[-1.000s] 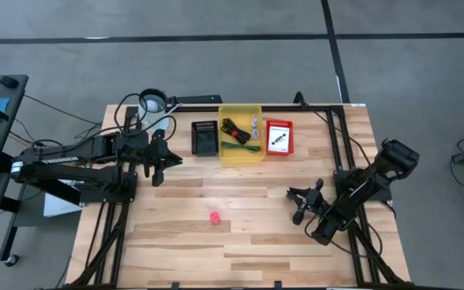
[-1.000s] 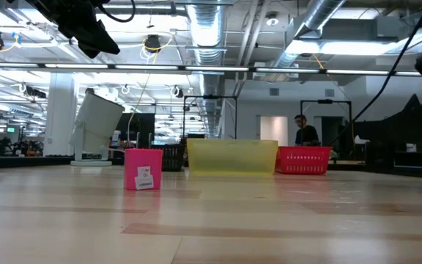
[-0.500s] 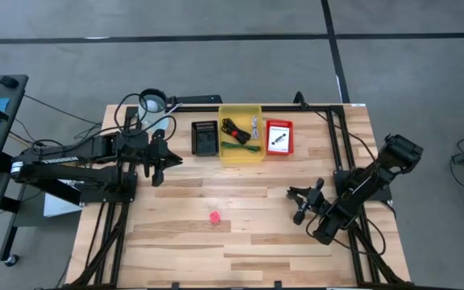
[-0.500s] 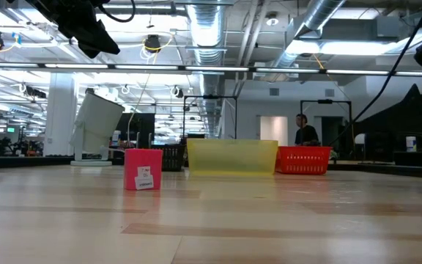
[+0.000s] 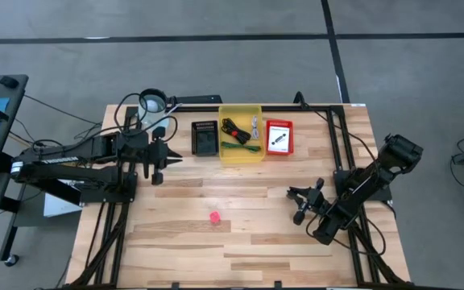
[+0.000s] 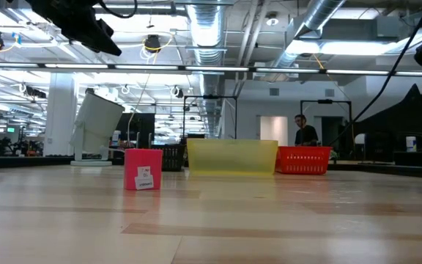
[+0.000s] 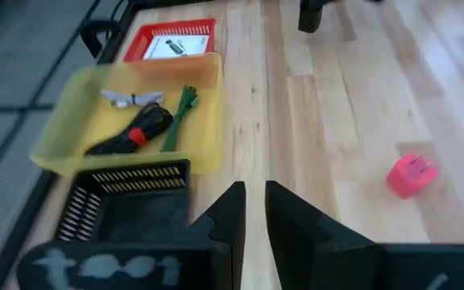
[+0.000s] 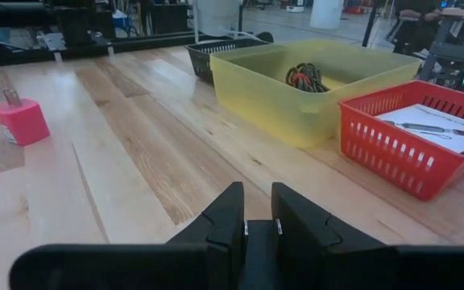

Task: Pick and place items into bin
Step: Put the black charger adapter into the black bin

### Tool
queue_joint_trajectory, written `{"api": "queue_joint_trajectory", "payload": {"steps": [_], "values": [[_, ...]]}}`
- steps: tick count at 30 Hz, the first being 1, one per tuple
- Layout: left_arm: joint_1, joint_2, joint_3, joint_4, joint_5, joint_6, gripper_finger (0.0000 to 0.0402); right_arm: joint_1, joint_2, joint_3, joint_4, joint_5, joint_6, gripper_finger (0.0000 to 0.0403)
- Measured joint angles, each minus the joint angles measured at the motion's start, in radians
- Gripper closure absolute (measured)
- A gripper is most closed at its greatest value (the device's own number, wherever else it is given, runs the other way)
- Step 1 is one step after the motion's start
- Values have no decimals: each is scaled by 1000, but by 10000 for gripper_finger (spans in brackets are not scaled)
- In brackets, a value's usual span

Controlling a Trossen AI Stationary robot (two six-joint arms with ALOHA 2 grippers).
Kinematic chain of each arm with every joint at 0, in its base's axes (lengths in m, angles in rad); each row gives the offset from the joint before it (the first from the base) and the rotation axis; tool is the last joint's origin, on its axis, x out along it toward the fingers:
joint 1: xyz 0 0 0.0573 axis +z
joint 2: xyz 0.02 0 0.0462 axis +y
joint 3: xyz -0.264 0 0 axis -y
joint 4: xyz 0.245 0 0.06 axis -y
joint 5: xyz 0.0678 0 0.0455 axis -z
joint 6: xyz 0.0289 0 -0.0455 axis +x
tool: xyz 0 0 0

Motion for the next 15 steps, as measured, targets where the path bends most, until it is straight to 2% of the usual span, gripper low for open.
{"api": "queue_joint_trajectory", "payload": {"steps": [5,15], "values": [[0,0,0,33,16,-139,361,0,0,0,0,0,0,348],[0,108,0,267,-7,-140,360,-31,0,27,0,0,-52,348]]}}
